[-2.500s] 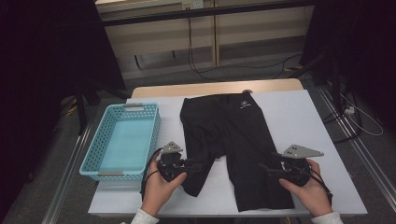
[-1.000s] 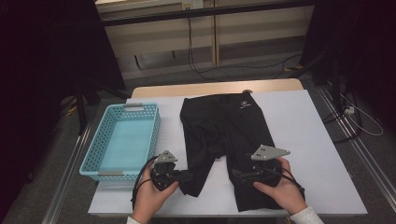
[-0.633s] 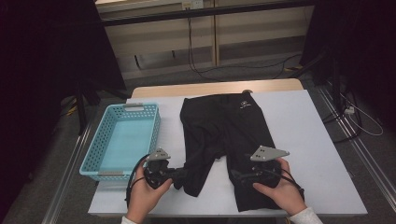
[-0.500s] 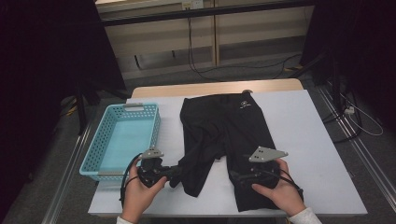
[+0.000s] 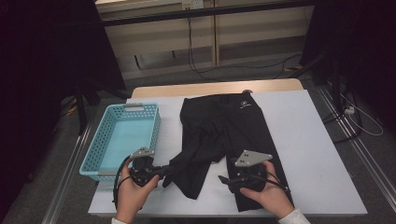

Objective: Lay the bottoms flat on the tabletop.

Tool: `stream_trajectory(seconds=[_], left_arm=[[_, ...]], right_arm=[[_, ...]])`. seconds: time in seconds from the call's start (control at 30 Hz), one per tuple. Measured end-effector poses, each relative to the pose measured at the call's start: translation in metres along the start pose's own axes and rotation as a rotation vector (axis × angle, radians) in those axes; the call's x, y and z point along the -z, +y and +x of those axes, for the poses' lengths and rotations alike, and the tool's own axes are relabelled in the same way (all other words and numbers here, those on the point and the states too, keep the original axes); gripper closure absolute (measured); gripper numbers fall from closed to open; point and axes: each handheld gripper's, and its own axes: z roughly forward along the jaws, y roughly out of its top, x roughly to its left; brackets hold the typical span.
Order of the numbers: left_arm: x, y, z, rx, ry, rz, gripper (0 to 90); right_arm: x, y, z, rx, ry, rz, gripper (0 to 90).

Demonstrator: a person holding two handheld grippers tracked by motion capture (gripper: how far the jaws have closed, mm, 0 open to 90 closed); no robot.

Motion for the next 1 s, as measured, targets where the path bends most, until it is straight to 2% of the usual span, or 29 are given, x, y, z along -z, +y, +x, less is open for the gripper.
stream_trajectory(seconds=[0.17, 0.37, 0.63, 0.77, 0.8, 0.83, 1.0], left_arm=[[-0.003, -0.002, 0.001, 0.012, 0.017, 0.0, 87.5], [-0.004, -0.002, 0.001, 0.015, 0.015, 0.001, 87.1], [-0.004, -0.002, 0.0, 0.014, 0.007, 0.004, 87.1], [-0.004, -0.002, 0.0, 0.021, 0.004, 0.0, 87.0], [-0.004, -0.002, 0.0, 0.022, 0.005, 0.001, 86.7], [-0.004, -0.002, 0.0, 0.02, 0.004, 0.003, 86.5], [-0.003, -0.002, 0.0, 0.025, 0.001, -0.005, 85.9]], right_arm=[[-0.016, 0.006, 0.016, 0.016, 0.045, 0.022, 28.7], [-0.036, 0.011, 0.035, 0.031, 0.097, 0.045, 35.4], [-0.056, 0.014, 0.059, 0.104, 0.147, 0.084, 40.6], [-0.063, 0.012, 0.066, 0.157, 0.131, 0.113, 50.7], [-0.063, 0.012, 0.066, 0.144, 0.125, 0.103, 59.9], [-0.062, 0.012, 0.066, 0.152, 0.134, 0.096, 68.6], [-0.058, 0.009, 0.063, 0.154, 0.141, 0.099, 89.2]])
